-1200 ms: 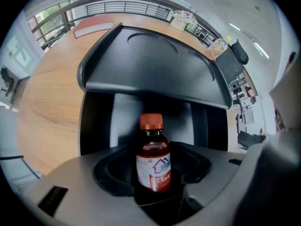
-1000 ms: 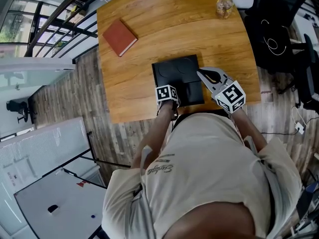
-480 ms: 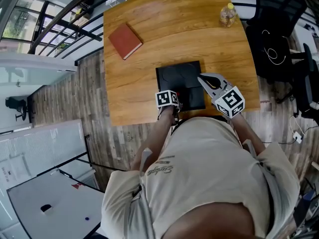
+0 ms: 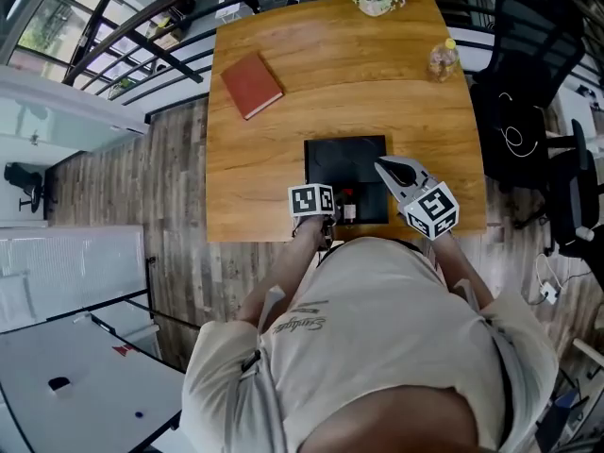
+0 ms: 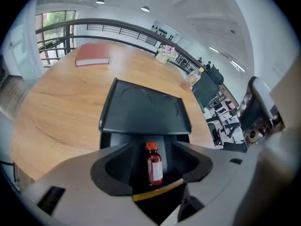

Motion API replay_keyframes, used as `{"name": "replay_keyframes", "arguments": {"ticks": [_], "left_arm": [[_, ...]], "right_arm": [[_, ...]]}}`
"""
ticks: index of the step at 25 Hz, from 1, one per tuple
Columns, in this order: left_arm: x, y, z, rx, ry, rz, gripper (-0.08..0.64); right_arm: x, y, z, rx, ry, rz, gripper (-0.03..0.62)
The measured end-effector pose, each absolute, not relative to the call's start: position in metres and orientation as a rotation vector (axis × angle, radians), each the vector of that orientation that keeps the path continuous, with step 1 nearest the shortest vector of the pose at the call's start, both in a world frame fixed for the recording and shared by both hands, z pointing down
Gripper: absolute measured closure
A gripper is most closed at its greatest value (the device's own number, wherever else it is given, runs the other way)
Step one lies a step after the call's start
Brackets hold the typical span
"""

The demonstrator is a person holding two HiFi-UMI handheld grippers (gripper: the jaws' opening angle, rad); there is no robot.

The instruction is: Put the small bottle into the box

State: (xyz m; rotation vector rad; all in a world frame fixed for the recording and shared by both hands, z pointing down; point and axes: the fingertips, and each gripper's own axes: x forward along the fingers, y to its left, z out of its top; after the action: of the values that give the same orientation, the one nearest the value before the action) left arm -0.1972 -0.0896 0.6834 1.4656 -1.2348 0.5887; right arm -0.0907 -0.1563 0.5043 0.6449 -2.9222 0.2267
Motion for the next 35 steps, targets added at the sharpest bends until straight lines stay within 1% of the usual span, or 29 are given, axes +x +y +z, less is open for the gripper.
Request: {"name": "replay_keyframes", "arguments": {"ticks": [7, 11, 13, 16, 21, 24, 27, 35], "left_arm": [[-0.195, -0.116, 0.621, 1.643, -1.317, 0.512, 0.302], [-0.200, -0.134, 0.581, 1.756, -1.427, 0.409, 0.304], [-0.204, -0.142, 0.559, 1.827, -1.491, 0.400, 0.333], [-0.208, -0.152, 0.529, 1.911, -1.562, 0.396, 0.355], [-0.215, -0.163, 0.485, 2.005, -1.661, 0.330, 0.444], [-0.215, -0.166, 0.459, 2.084, -1.696, 0.315, 0.482], [-0.212, -0.168, 0.442, 2.135, -1.704, 0.285, 0.505], [-0.205, -0.180, 0.424, 2.200, -1.696, 0.235, 0.517]], "right_arm": [[-0.099, -0.159, 0.491, 0.634, -2.928, 0.270, 0.597], [-0.106, -0.159, 0.479, 0.616, -2.937, 0.221, 0.597], [-0.109, -0.158, 0.474, 0.613, -2.935, 0.193, 0.597], [-0.112, -0.159, 0.468, 0.615, -2.938, 0.169, 0.597], [-0.114, -0.162, 0.452, 0.605, -2.953, 0.124, 0.597], [-0.114, -0.162, 0.435, 0.603, -2.979, 0.094, 0.597], [-0.113, -0.161, 0.416, 0.598, -3.004, 0.046, 0.597], [-0.109, -0.175, 0.370, 0.628, -3.061, -0.086, 0.597]]}}
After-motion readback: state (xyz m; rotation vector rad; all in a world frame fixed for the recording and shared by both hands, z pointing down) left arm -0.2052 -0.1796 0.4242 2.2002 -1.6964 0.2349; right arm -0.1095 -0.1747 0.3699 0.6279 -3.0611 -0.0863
